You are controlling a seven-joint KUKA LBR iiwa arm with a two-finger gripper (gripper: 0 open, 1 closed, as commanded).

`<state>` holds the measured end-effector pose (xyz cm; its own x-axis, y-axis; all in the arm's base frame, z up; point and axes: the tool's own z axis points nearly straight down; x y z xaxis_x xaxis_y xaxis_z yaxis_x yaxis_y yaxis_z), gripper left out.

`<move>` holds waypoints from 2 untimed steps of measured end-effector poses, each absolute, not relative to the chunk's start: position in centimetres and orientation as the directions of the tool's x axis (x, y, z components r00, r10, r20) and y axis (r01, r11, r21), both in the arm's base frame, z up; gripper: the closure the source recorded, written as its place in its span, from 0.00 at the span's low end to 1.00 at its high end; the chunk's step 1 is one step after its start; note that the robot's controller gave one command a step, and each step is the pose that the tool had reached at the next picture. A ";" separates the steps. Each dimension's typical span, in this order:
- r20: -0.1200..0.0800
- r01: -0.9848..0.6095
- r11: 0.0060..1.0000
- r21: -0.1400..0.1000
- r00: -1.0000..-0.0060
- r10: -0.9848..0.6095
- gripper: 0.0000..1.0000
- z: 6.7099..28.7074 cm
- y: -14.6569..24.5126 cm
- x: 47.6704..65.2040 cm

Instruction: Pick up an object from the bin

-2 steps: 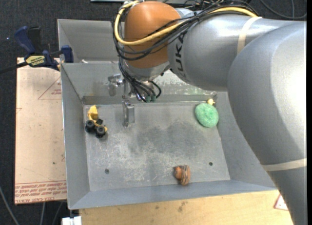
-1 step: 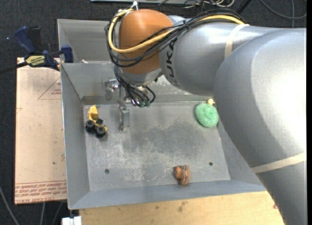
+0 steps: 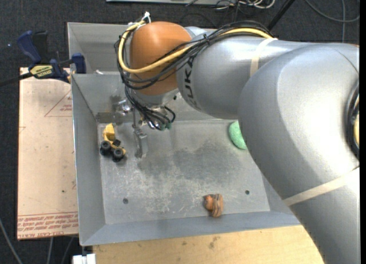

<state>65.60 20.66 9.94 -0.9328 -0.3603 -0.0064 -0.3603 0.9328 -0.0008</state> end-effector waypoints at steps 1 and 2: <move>-0.007 -0.550 0.835 -0.001 -0.835 -0.550 0.00 7.9 24.1 64.6; -0.005 -0.555 0.832 -0.001 -0.832 -0.555 0.00 7.7 24.9 64.3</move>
Offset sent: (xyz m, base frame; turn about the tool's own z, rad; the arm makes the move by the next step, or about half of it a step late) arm -0.0219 0.0381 -0.0294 -0.2683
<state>64.29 24.92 7.70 -0.8321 -0.5547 -0.0049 -0.5547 0.8321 -0.0007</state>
